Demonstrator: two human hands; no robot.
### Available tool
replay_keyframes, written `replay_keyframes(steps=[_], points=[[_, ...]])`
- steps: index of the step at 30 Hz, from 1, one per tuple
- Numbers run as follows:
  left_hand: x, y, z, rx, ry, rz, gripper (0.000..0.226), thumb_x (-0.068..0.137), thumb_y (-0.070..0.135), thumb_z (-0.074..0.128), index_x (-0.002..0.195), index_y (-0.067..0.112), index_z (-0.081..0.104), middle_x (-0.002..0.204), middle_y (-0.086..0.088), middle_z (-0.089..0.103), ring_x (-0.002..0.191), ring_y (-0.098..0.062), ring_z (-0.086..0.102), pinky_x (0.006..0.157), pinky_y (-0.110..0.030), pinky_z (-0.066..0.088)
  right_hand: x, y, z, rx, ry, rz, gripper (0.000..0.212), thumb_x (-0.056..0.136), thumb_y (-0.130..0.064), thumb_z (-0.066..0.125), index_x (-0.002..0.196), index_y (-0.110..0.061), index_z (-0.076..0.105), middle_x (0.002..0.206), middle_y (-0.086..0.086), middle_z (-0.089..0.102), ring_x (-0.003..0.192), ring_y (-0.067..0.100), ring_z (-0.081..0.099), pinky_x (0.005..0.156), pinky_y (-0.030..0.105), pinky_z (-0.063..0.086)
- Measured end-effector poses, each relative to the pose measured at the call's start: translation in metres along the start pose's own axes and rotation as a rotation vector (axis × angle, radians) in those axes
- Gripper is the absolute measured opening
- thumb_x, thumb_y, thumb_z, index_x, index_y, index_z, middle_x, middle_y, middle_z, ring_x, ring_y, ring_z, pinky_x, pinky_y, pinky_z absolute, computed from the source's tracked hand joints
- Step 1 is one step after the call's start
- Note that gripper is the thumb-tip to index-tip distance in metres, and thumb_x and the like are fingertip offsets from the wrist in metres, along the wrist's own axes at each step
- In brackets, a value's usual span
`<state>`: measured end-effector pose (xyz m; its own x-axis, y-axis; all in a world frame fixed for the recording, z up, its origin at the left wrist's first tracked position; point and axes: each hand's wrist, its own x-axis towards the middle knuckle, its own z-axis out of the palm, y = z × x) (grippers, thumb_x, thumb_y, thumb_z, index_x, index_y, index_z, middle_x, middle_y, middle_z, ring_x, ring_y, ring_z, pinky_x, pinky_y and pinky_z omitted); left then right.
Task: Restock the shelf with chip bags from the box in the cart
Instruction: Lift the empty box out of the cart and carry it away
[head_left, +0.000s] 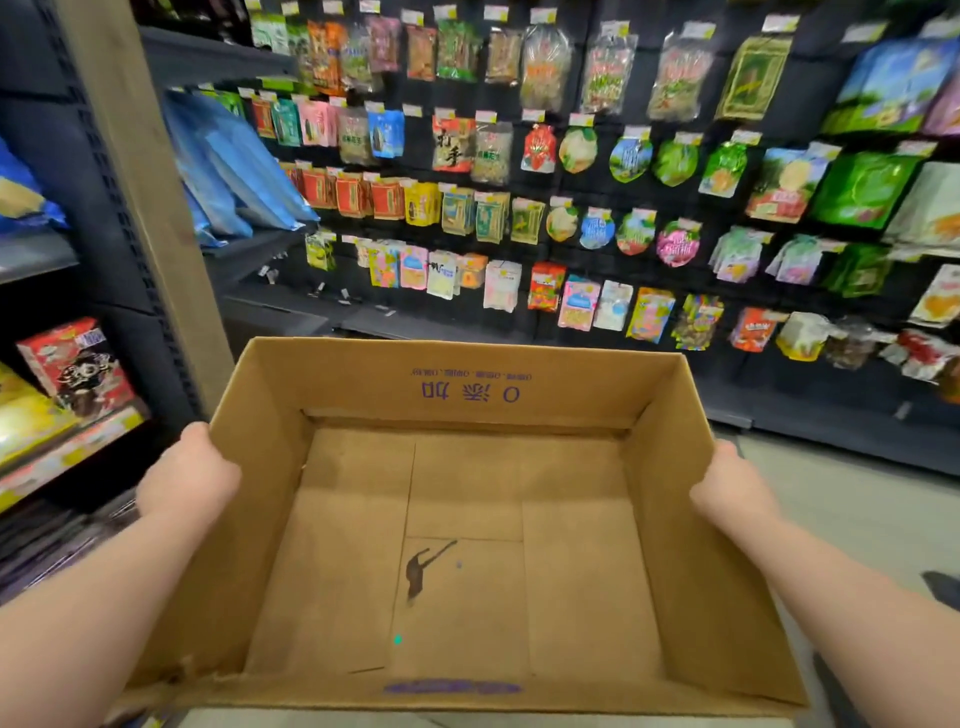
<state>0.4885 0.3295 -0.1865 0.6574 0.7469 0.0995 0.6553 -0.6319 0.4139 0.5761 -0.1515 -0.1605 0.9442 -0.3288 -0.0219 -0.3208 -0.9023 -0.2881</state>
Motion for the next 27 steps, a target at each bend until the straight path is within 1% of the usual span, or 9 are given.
replay_keyframes(steps=[2,4,7,9,13,15,17,20,27], points=[[0.004,0.021,0.010,0.007,-0.003,0.010,0.036,0.084,0.009,0.051,0.120,0.008,0.046,0.107,-0.024,0.060,0.098,-0.044,0.059,0.075,-0.043,0.046,0.021,0.006,0.001,0.006,-0.006,0.005,0.032,0.088,-0.005,0.045,0.119,-0.004,0.040,0.098,0.015,0.056,0.099,0.036,0.059,0.072,0.035,0.045],[0.011,0.041,0.022,0.008,0.000,0.033,0.038,0.085,0.009,0.050,0.123,0.007,0.046,0.113,-0.025,0.060,0.103,-0.045,0.058,0.081,-0.045,0.047,0.041,0.012,0.004,0.002,-0.010,0.018,0.031,0.088,-0.006,0.046,0.119,-0.005,0.041,0.094,0.013,0.055,0.096,0.034,0.058,0.071,0.034,0.044],[0.025,0.071,0.042,0.022,-0.003,0.057,0.039,0.086,0.011,0.049,0.125,0.008,0.046,0.117,-0.026,0.059,0.106,-0.047,0.057,0.086,-0.047,0.047,0.073,0.017,0.009,-0.007,-0.017,0.058,0.036,0.088,-0.009,0.048,0.123,-0.008,0.040,0.109,0.017,0.060,0.104,0.037,0.058,0.080,0.039,0.048],[0.037,0.089,0.054,0.029,-0.013,0.066,0.037,0.088,0.011,0.048,0.124,0.008,0.046,0.116,-0.025,0.059,0.105,-0.047,0.056,0.085,-0.047,0.046,0.091,0.017,0.015,-0.011,-0.027,0.075,0.036,0.088,-0.009,0.048,0.123,-0.008,0.040,0.114,0.018,0.060,0.108,0.038,0.058,0.082,0.039,0.047],[0.073,0.125,0.088,0.040,-0.048,0.111,0.036,0.090,0.011,0.047,0.126,0.009,0.045,0.111,-0.022,0.060,0.100,-0.045,0.058,0.080,-0.045,0.047,0.131,0.012,0.029,-0.016,-0.037,0.117,0.033,0.088,-0.008,0.048,0.120,-0.006,0.043,0.114,0.019,0.059,0.109,0.038,0.057,0.078,0.037,0.044],[0.096,0.143,0.108,0.042,-0.084,0.112,0.035,0.089,0.011,0.048,0.124,0.009,0.045,0.110,-0.021,0.061,0.098,-0.043,0.059,0.078,-0.043,0.048,0.156,0.007,0.038,-0.005,-0.037,0.136,0.033,0.087,-0.006,0.049,0.120,-0.006,0.043,0.116,0.020,0.059,0.110,0.038,0.057,0.082,0.037,0.046],[0.123,0.166,0.127,0.031,-0.123,0.100,0.035,0.086,0.008,0.048,0.121,0.008,0.046,0.110,-0.022,0.061,0.100,-0.042,0.058,0.076,-0.040,0.044,0.184,-0.001,0.048,0.014,-0.046,0.146,0.035,0.086,-0.004,0.048,0.120,-0.006,0.043,0.116,0.021,0.060,0.109,0.039,0.058,0.087,0.040,0.049],[0.165,0.199,0.154,0.038,-0.149,0.100,0.041,0.085,0.005,0.047,0.126,0.007,0.045,0.112,-0.024,0.061,0.103,-0.042,0.058,0.074,-0.039,0.041,0.224,-0.017,0.061,0.001,-0.060,0.174,0.036,0.086,-0.002,0.049,0.121,-0.004,0.041,0.115,0.023,0.060,0.109,0.039,0.058,0.086,0.041,0.049],[0.247,0.262,0.213,0.036,-0.167,0.170,0.044,0.087,0.005,0.045,0.131,0.011,0.043,0.113,-0.025,0.061,0.102,-0.046,0.058,0.079,-0.043,0.045,0.298,-0.048,0.093,0.008,-0.085,0.263,0.046,0.085,-0.004,0.053,0.128,-0.002,0.036,0.120,0.027,0.057,0.113,0.042,0.056,0.090,0.043,0.047]])
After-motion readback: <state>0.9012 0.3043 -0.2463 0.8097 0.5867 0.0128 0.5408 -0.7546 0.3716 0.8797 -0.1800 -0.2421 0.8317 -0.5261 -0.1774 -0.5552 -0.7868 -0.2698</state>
